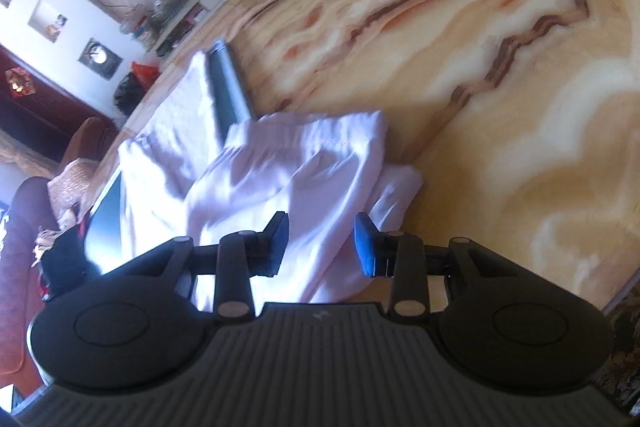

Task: Fold clothes
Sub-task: 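Move the right gripper to the blouse's side edge and grasp it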

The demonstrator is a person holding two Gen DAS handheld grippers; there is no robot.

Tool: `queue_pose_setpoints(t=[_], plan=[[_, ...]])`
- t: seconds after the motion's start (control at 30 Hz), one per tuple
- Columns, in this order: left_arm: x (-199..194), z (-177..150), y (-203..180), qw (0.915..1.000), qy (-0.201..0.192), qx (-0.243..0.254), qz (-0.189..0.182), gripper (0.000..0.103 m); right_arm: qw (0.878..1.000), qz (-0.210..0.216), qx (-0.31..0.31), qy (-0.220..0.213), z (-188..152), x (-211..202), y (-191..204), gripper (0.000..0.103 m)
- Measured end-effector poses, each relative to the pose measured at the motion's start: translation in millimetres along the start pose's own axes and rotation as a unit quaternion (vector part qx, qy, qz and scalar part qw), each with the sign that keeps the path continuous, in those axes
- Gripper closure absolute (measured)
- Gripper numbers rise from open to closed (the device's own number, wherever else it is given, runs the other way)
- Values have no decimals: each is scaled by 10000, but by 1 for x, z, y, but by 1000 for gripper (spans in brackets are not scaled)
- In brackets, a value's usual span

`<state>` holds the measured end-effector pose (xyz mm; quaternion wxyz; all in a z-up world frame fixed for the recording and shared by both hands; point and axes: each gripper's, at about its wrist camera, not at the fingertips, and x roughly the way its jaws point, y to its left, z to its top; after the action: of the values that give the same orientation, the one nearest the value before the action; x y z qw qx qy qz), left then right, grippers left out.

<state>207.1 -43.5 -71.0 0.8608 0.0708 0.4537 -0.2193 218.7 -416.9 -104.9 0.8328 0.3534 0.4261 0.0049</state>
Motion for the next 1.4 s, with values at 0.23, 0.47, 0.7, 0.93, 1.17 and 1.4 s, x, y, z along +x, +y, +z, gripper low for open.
queue_pose_setpoints(t=[0.23,0.47,0.7,0.93,1.17,1.4], plan=[[-7,-9,-12,9975,80,636,-292,63,9954,633,-154,698,-87,-13,34,61],[3,-6,10,9993,156,342,-42,63,9923,932,-44,813,-110,-19,58,61],[7,-5,24,9998,139,148,45,63,9891,1075,-578,827,-86,-7,91,60],[9,18,51,9998,-64,-175,11,59,9720,1094,-2008,536,57,83,205,60],[33,51,81,9992,-201,-336,-6,57,9542,718,-2747,938,132,256,306,61],[65,63,105,9983,-249,-497,-180,57,9307,326,-3426,1236,128,356,354,61]])
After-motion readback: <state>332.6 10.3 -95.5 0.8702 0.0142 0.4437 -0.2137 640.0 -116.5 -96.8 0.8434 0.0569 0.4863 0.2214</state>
